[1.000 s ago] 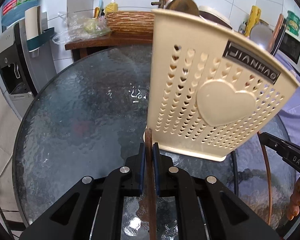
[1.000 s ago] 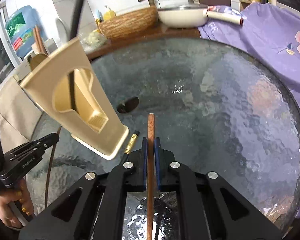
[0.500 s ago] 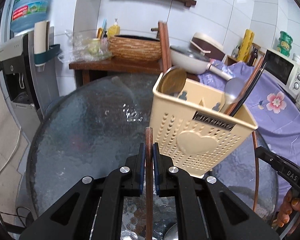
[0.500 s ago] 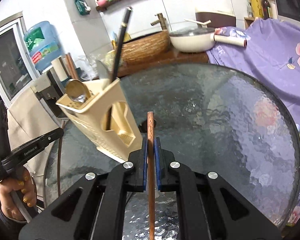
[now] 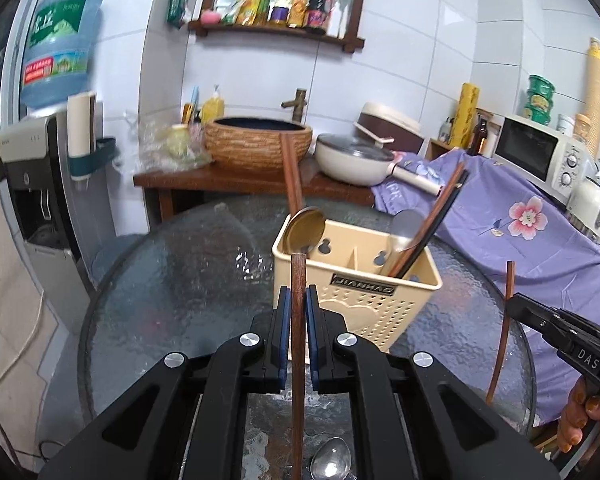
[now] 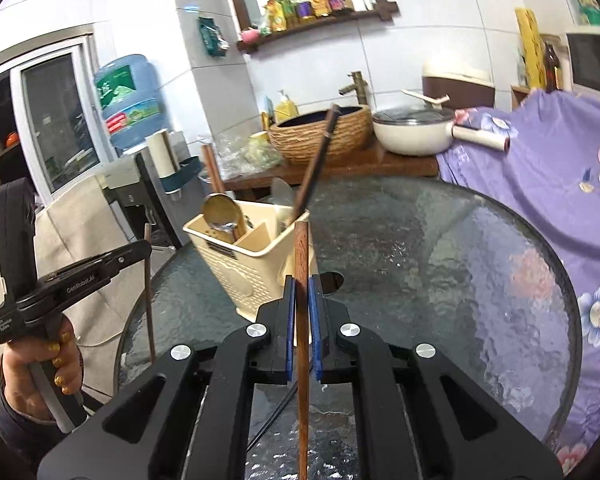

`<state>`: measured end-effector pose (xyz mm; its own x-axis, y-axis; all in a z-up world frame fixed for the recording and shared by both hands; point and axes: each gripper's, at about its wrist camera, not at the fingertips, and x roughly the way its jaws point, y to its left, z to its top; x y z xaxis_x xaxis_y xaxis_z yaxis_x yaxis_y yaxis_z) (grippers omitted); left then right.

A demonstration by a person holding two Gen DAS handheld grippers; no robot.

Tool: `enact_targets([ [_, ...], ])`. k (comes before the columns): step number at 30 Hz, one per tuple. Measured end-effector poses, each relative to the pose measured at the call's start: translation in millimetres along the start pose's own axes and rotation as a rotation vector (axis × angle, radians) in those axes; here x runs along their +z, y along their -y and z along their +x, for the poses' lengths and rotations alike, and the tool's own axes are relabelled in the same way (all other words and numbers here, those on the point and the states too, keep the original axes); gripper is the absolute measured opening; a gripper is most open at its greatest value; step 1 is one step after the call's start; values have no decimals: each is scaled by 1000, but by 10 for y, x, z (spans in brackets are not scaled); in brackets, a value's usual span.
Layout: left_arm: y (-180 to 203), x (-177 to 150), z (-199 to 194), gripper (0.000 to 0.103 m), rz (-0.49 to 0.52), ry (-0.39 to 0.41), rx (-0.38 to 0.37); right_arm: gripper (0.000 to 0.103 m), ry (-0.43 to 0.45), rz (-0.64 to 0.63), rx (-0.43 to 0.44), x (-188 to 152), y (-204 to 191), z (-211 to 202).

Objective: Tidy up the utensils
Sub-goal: 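Lift the chopstick with the left tool while the right tool carries its chopstick toward the caddy, then insert the chopstick into the caddy and open the left tool while the right tool releases its chopstick inside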

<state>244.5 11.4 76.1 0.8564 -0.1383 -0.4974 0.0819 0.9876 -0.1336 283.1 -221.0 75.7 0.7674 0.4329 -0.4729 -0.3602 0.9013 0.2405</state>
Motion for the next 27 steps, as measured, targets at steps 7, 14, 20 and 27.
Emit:
enact_targets([
  [7, 75, 51, -231, 7, 39, 37, -16, 7, 8, -29, 41, 41, -95, -225],
  [14, 95, 93, -383, 7, 53, 53, -34, 7, 26, -44, 57, 102, -135, -371],
  [20, 125, 152, -452, 7, 59, 72, -39, 7, 35, -47, 69, 172, -148, -411],
  [27, 175, 256, -506, 7, 71, 91, -53, 7, 42, -55, 85, 336, -201, -417],
])
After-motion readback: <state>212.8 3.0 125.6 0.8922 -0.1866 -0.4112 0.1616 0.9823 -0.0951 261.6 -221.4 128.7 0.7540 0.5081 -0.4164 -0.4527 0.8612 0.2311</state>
